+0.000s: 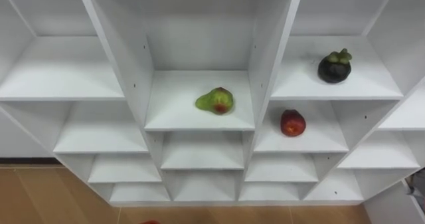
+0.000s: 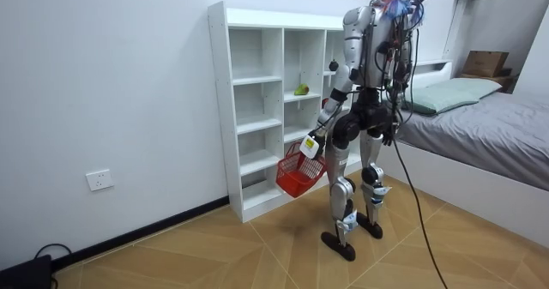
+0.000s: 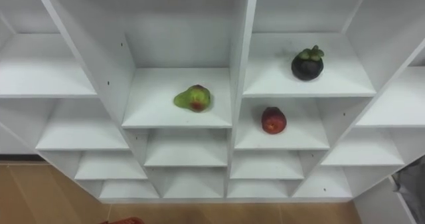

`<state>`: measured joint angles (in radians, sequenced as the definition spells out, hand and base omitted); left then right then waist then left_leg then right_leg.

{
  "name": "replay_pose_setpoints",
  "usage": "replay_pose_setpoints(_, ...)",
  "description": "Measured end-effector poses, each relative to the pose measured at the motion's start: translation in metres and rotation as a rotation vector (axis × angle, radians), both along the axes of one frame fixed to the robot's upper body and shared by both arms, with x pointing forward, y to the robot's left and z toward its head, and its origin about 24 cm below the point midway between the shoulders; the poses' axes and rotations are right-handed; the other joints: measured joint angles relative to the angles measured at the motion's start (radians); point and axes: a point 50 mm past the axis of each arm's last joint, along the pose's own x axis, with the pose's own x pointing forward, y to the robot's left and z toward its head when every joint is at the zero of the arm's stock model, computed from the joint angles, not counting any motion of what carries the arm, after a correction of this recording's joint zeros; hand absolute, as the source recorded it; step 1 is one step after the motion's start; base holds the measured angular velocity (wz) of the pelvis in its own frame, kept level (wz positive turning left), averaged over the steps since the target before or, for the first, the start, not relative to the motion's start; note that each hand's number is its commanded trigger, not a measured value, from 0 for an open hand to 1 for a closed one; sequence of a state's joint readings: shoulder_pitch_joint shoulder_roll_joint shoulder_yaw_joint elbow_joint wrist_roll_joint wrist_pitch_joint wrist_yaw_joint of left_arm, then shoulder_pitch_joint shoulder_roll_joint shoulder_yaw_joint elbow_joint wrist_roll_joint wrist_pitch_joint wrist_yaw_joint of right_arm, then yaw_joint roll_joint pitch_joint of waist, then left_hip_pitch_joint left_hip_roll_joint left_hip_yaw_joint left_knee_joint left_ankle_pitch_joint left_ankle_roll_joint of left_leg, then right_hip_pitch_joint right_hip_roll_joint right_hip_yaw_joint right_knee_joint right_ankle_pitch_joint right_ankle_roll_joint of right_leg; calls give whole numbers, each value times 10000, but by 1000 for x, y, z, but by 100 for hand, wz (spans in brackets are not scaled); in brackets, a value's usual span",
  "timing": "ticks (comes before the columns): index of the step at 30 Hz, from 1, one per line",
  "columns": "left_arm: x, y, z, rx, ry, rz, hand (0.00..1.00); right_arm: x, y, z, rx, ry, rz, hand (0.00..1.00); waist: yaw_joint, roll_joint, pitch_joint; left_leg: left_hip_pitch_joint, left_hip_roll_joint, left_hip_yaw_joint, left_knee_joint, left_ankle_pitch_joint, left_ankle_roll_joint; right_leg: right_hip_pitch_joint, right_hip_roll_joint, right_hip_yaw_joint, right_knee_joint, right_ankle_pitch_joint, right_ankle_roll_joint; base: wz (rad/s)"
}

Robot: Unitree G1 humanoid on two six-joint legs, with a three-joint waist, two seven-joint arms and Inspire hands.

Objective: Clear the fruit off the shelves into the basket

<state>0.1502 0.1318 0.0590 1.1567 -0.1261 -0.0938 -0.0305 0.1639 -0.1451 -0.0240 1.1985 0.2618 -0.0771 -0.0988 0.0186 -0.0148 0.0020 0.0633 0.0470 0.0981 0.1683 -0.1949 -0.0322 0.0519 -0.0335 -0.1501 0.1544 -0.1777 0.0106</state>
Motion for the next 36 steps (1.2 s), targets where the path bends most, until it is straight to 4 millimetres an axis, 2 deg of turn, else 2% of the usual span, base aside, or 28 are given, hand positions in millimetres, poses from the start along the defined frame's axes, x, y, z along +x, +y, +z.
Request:
replay_pose_setpoints(5,-1,0,1,47,-136,-70,100,24,-2,9,-575,-1236,433,0,-131,-1,3,5,1,-7,6,0,0,-10,-3,5,-5,-1,0,0)
replay_pose_setpoints(7,0,0,1,61,-224,-80,100,37,-3,16,-841,-2089,545,0,-139,77,-12,6,1,-6,-1,0,0,-2,-1,7,-20,0,0,0)
replay_pose_setpoints(10,1,0,2,64,-409,-134,100,50,0,24,-1078,-2934,878,0,-174,27,-45,4,1,-7,-24,0,0,17,2,-6,9,3,1,0)
replay_pose_setpoints(11,1,0,2,65,-434,-140,100,53,0,28,-1139,-3200,968,0,-173,30,-33,4,1,-7,-26,0,0,13,2,-3,10,3,1,0)
replay_pose_setpoints(17,3,-1,3,-91,-698,-277,100,96,9,65,-1806,-5904,1606,0,-135,28,-9,4,-3,88,-46,0,0,-29,4,88,-11,13,11,-4)
replay_pose_setpoints(19,4,-2,3,-224,-745,-333,100,114,13,86,-2353,-6964,2128,0,-133,81,-43,-54,-2,119,-45,0,0,-121,5,114,9,21,10,-5)
replay_pose_setpoints(22,3,-4,2,-324,-698,-426,100,133,20,109,-2690,-8294,2291,0,-128,79,-37,-68,-1,125,-47,0,0,-138,8,115,20,36,4,0)
replay_pose_setpoints(31,4,-7,2,-423,-663,-727,100,155,41,156,-3123,-10618,2693,0,-63,141,-11,-56,0,155,-88,0,0,-156,9,129,40,39,6,0)
replay_pose_setpoints(36,10,-8,2,-418,-796,-764,100,155,40,158,-3326,-10662,2601,0,145,188,13,-102,10,249,-91,0,1,-254,9,216,163,40,8,-5)
